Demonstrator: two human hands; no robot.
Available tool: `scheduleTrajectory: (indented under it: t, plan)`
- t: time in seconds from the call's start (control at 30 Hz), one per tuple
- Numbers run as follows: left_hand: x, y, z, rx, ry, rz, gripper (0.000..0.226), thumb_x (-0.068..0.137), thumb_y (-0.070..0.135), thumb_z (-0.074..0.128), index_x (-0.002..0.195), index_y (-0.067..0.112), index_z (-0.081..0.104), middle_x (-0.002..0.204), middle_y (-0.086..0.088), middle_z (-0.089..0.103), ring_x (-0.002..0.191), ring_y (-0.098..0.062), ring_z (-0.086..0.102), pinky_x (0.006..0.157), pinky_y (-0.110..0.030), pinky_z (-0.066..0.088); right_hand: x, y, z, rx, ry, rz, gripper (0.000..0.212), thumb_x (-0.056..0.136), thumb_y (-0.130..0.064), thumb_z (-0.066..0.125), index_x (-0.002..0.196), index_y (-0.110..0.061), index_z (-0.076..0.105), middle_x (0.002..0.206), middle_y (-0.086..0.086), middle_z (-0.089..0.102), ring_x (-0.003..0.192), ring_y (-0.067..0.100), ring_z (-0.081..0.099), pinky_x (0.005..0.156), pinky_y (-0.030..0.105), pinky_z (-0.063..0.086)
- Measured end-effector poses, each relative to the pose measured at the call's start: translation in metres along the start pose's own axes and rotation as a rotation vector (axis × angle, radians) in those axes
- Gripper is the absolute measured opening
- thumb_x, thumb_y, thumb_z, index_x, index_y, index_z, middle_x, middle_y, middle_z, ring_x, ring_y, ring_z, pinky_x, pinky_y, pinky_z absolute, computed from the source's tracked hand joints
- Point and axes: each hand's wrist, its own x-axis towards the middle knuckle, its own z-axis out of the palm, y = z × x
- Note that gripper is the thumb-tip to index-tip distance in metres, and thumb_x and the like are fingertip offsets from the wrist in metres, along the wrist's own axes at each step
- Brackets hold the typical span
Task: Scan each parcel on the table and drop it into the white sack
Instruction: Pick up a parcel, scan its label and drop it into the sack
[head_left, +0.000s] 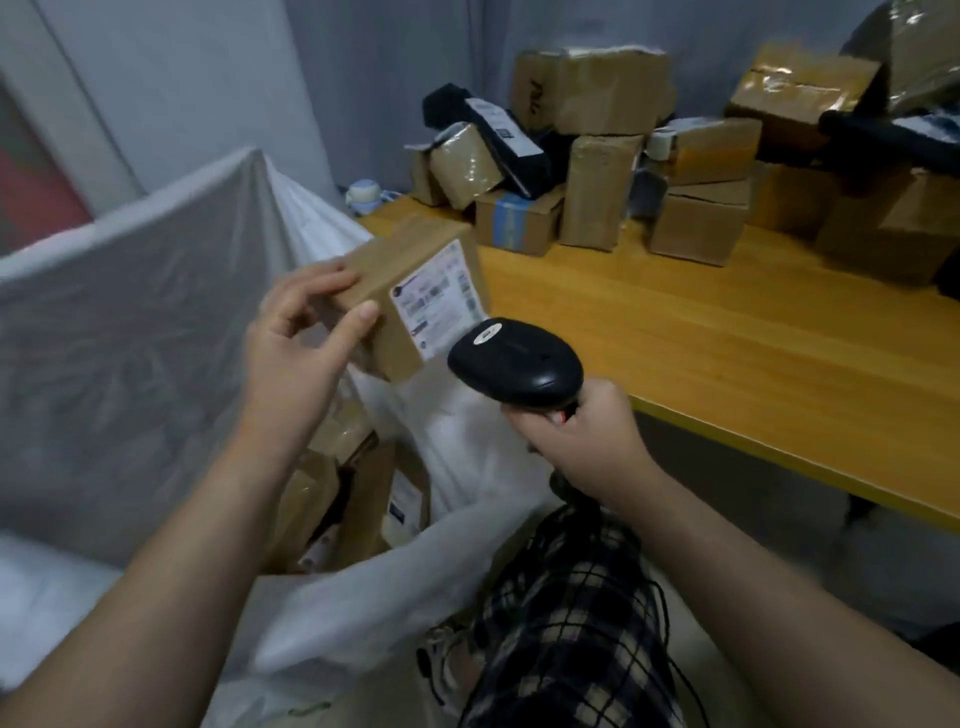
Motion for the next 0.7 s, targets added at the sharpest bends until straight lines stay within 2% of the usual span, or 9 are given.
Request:
scheduleTrajectory:
  t: [0.1,0.23,0.3,0.4,0.47,0.57,0.63,0.7]
  plan:
    - [0.001,-0.044,-0.049,0.387,0.013,0.006,0.026,0.082,0.022,0.075,0.106,0.014,0.07,0.12,-0.006,0.062,0.114,-0.018,0.055,0.101,-0.03,0.041,0.012,0.002,0.042,-0.141,-0.128,-0.003,0.034,0.078,-0.03,0.072,0.057,-0.025,0.047,0.047,-0.012,0.046,0.052,0.006,0.048,0.058,0.031,0.042]
    - [-0.005,-0.108,-0.051,0.67,-0.171,-0.106,0.033,0.08,0.031,0.076,0.108,0.014,0.071,0.119,-0.007,0.063,0.111,-0.027,0.057,0.098,-0.042,0.044,0.029,0.008,0.08,-0.271,-0.169,0.071,0.035,0.083,-0.029,0.069,0.057,-0.027,0.044,0.048,-0.01,0.046,0.05,0.004,0.046,0.051,0.02,0.031]
    - [-0.016,-0.136,-0.036,0.736,-0.298,-0.192,0.035,0.084,0.036,0.07,0.114,0.019,0.068,0.121,-0.004,0.06,0.113,-0.027,0.053,0.098,-0.043,0.041,0.033,0.014,0.089,-0.319,-0.179,0.076,0.033,0.084,-0.031,0.068,0.06,-0.028,0.046,0.053,-0.011,0.05,0.054,0.004,0.05,0.051,0.019,0.031]
    - [-0.036,-0.172,-0.017,0.867,-0.419,-0.266,0.04,0.09,0.04,0.06,0.126,0.022,0.06,0.136,-0.004,0.051,0.127,-0.03,0.041,0.105,-0.043,0.032,0.036,0.027,0.094,-0.377,-0.177,0.099,0.032,0.082,-0.038,0.067,0.062,-0.028,0.045,0.057,-0.011,0.052,0.058,0.005,0.051,0.052,0.02,0.033]
    - [-0.044,-0.189,-0.009,0.98,-0.525,-0.297,0.045,0.093,0.04,0.057,0.132,0.02,0.053,0.147,-0.007,0.039,0.136,-0.033,0.028,0.11,-0.046,0.029,0.036,0.035,0.095,-0.426,-0.184,0.113,0.034,0.08,-0.039,0.067,0.06,-0.028,0.042,0.056,-0.01,0.051,0.056,0.006,0.05,0.05,0.022,0.032]
    - [-0.046,-0.201,0.005,1.067,-0.786,-0.348,0.063,0.089,0.047,0.059,0.142,0.02,0.037,0.159,-0.01,0.011,0.144,-0.037,0.011,0.112,-0.051,0.025,0.036,0.044,0.096,-0.481,-0.207,0.126,0.036,0.082,-0.037,0.067,0.06,-0.028,0.04,0.054,-0.01,0.048,0.054,0.006,0.048,0.049,0.024,0.031]
    - [-0.041,-0.203,0.014,1.075,-0.914,-0.383,0.067,0.09,0.05,0.058,0.146,0.021,0.033,0.161,-0.009,0.004,0.144,-0.039,0.012,0.112,-0.051,0.025,0.037,0.049,0.094,-0.518,-0.219,0.145,0.036,0.082,-0.036,0.067,0.061,-0.027,0.04,0.056,-0.009,0.049,0.056,0.008,0.048,0.049,0.024,0.034]
    - [-0.032,-0.197,0.019,1.029,-0.912,-0.406,0.061,0.092,0.045,0.055,0.144,0.018,0.037,0.156,-0.013,0.018,0.137,-0.036,0.029,0.106,-0.045,0.033,0.037,0.053,0.09,-0.532,-0.22,0.163,0.034,0.082,-0.035,0.068,0.062,-0.026,0.042,0.057,-0.007,0.051,0.059,0.013,0.051,0.052,0.026,0.036]
